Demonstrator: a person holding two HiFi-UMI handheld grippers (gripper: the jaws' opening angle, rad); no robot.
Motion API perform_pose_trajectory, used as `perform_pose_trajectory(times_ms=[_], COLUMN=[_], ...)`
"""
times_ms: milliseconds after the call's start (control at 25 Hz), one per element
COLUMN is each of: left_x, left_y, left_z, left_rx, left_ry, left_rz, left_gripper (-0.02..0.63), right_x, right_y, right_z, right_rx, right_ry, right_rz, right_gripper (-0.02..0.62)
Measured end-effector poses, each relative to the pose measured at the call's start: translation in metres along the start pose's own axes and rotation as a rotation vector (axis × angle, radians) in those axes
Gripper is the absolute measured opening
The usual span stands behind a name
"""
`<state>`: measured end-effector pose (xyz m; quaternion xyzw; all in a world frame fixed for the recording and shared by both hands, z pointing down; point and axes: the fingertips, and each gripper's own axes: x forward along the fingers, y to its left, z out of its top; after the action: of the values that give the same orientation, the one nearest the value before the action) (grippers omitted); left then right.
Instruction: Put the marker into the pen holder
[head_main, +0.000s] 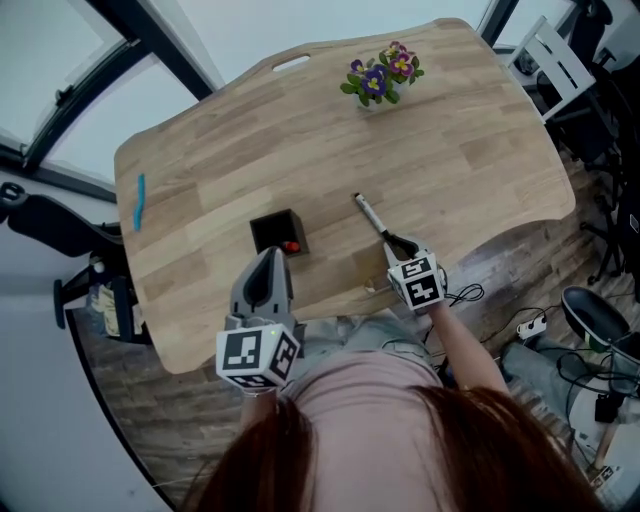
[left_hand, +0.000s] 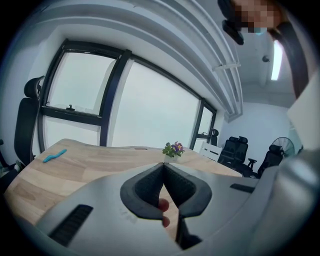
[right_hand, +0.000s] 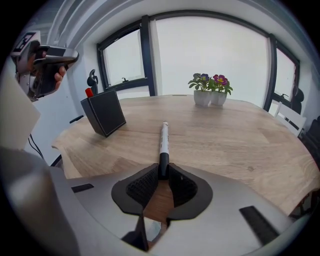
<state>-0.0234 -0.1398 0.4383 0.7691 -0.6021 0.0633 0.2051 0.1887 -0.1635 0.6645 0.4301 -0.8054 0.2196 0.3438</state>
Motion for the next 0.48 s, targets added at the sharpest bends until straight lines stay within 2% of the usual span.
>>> perform_pose_trajectory(times_ms=[480], left_x=[-0.005], left_y=[0.028], left_z=[0.004], left_rx=[0.002], left_ry=[-0.004], left_rz=[-0.03], left_gripper=[0.001], right_x=[-0.018], right_y=[0.009], right_z=[0.017], right_rx=[0.008], right_ry=[-0.06], right_rz=[-0.028], right_gripper=[0.058])
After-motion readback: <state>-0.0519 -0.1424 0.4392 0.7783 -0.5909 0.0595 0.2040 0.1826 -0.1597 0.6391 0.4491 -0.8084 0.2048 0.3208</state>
